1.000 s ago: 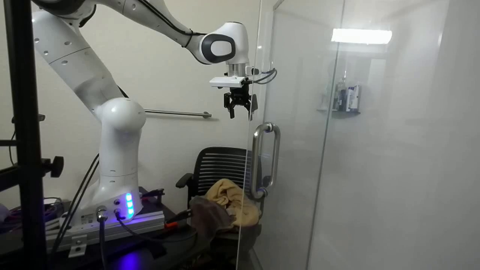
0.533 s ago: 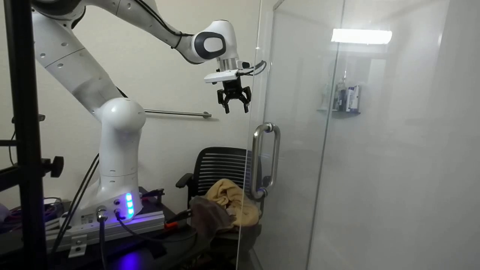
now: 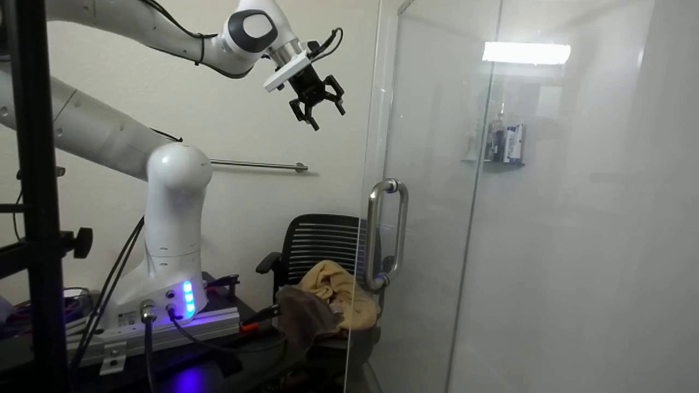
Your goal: Close the door
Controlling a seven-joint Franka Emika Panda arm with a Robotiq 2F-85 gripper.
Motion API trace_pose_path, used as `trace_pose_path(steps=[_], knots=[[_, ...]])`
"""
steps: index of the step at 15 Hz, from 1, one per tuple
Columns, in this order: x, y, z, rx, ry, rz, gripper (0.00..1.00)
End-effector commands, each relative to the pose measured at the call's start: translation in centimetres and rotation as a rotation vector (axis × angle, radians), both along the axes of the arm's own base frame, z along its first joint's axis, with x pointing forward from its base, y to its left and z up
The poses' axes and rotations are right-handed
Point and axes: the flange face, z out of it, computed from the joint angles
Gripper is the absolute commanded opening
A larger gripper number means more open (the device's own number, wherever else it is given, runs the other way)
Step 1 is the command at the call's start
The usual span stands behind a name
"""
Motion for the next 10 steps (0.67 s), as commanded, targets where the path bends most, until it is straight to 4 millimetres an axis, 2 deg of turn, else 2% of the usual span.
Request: trace_pose_path(steps=[1,5,6,8,10], knots=[[-6.7,-1.0,2.0,-0.106,-0.168,-0.012,1.0],[-14.8,-3.7,5.1,-0.14,-0.352,-0.104,1.0],[-13.8,-5.5,7.9,-0.144,-0.393,-0.142,1.0],[-17.0,-7.4,8.9,-0.131,-0.473,-0.188,1.0],[-18.4,-9.7,9.2,-0.095,-0.516,-0.254,1.0]])
